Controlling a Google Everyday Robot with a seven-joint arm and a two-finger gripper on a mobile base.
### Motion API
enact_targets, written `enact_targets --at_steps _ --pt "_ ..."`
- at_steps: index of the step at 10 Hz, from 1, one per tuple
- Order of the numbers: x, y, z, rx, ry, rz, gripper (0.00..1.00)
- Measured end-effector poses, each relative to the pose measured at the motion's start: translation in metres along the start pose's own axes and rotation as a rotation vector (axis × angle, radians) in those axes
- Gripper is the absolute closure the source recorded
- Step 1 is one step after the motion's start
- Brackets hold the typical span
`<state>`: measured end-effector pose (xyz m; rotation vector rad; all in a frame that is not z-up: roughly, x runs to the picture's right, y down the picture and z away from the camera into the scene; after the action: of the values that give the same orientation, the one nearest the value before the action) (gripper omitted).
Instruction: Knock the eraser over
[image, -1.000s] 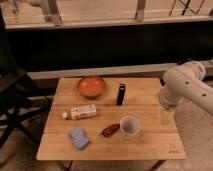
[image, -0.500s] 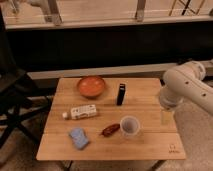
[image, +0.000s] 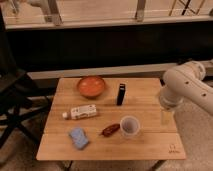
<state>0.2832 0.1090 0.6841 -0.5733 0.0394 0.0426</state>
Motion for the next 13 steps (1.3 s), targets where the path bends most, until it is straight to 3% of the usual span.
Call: enact_targets --at_steps 7,10,13 --pt "0.001 -0.001 0.0 0.001 0.0 0.002 0.2" --pt "-0.012 -0.029 0.005 0.028 0.01 -0.012 0.2" --pt "-0.014 -0.034 0.009 0.038 0.016 -0.011 0.2"
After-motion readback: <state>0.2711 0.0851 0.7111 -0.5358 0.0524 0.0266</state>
